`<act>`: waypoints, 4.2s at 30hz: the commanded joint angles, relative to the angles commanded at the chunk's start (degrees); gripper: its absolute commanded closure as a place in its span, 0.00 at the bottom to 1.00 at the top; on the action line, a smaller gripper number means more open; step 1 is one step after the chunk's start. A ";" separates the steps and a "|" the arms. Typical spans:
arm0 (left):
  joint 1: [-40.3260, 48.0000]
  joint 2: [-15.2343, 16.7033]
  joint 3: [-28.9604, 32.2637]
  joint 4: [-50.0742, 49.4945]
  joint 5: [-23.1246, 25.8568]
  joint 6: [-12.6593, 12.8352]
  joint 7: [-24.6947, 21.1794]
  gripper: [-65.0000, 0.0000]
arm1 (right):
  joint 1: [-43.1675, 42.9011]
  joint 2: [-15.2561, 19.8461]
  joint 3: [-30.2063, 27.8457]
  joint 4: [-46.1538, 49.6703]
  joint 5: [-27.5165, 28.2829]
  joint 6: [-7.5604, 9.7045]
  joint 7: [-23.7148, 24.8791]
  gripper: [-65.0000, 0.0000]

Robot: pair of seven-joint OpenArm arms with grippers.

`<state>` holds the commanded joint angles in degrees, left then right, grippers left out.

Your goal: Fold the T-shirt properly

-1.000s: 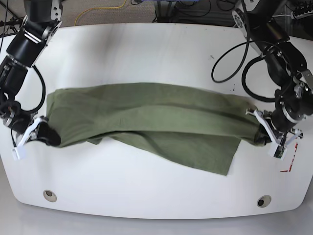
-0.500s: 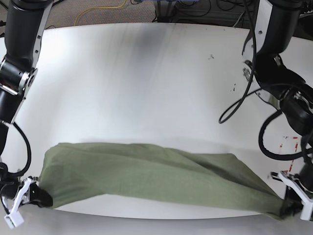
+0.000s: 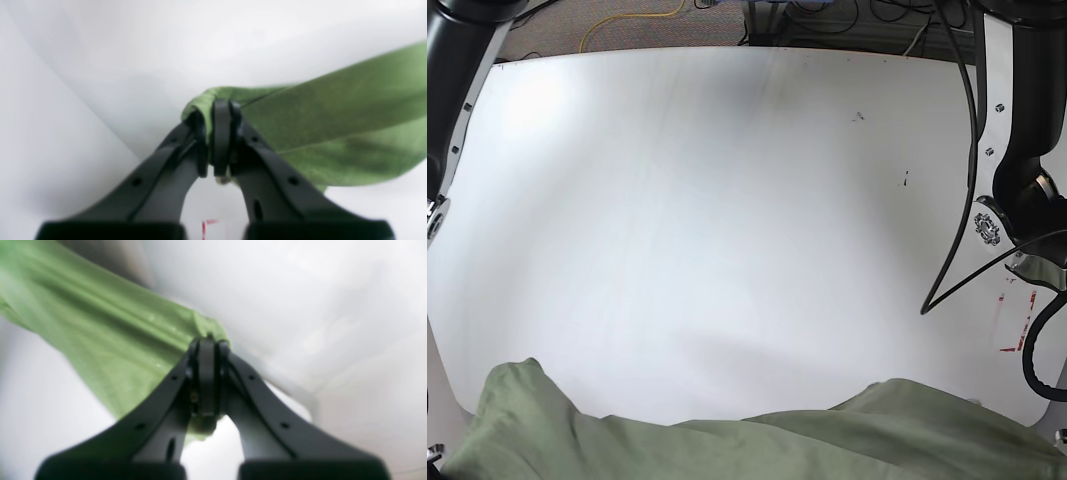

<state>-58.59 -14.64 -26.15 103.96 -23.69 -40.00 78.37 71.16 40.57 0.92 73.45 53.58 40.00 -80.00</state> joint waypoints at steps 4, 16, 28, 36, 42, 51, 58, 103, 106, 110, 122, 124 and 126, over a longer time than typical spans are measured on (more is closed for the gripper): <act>7.03 0.35 0.00 1.85 -0.09 0.00 0.00 1.00 | -9.93 1.23 2.20 3.87 1.32 0.00 0.00 1.00; 31.74 3.16 -0.35 5.98 -2.99 0.00 -0.35 1.00 | -45.45 -5.45 16.97 12.92 5.10 0.00 0.00 1.00; 52.13 1.49 -8.62 8.00 -2.90 0.00 -0.35 1.00 | -67.34 -11.43 21.80 18.90 5.10 0.00 0.00 1.00; 61.01 -1.05 -12.31 8.00 -2.90 0.00 -0.35 1.00 | -75.60 -11.43 22.15 21.10 5.36 0.00 0.00 0.93; 62.95 -1.58 -13.19 7.82 -2.90 0.00 -1.49 1.00 | -79.03 -14.24 22.15 25.58 5.45 0.00 0.00 0.57; 67.25 -1.67 -13.36 7.82 -2.73 0.00 -6.42 1.00 | -83.87 -19.16 23.03 34.37 5.45 0.00 0.00 0.31; 69.10 -1.67 -13.45 7.82 -2.81 0.00 -6.77 1.00 | -86.42 -22.42 23.30 35.96 5.10 0.00 0.00 0.30; 69.10 -1.67 -13.36 7.91 -2.90 0.00 -6.77 1.00 | -85.01 -28.40 22.77 31.30 -2.81 0.00 2.51 0.68; 69.01 -1.67 -13.36 7.91 -2.90 0.00 -6.77 1.00 | -85.01 -28.48 22.77 31.30 -4.84 0.00 2.59 0.78; 68.75 -1.67 -13.10 7.91 -2.90 0.00 -6.77 1.00 | -85.10 -29.01 22.95 31.65 -5.80 0.00 2.59 0.93; 65.05 -1.49 -8.26 8.00 -2.55 0.00 -6.77 1.00 | -86.86 -29.63 27.16 37.80 -3.60 0.00 0.00 1.00; 64.35 -1.41 -6.68 8.00 -2.55 0.00 -6.77 1.00 | -86.77 -29.19 28.66 38.24 -0.44 0.00 0.00 1.00; 63.30 -1.41 -5.27 8.00 -2.55 0.00 -6.77 1.00 | -86.42 -28.57 30.33 38.07 2.64 0.00 0.00 1.00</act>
<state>4.70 -16.04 -31.43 111.96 -26.24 -40.00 71.60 -15.25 12.00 31.25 111.52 56.22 40.00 -80.00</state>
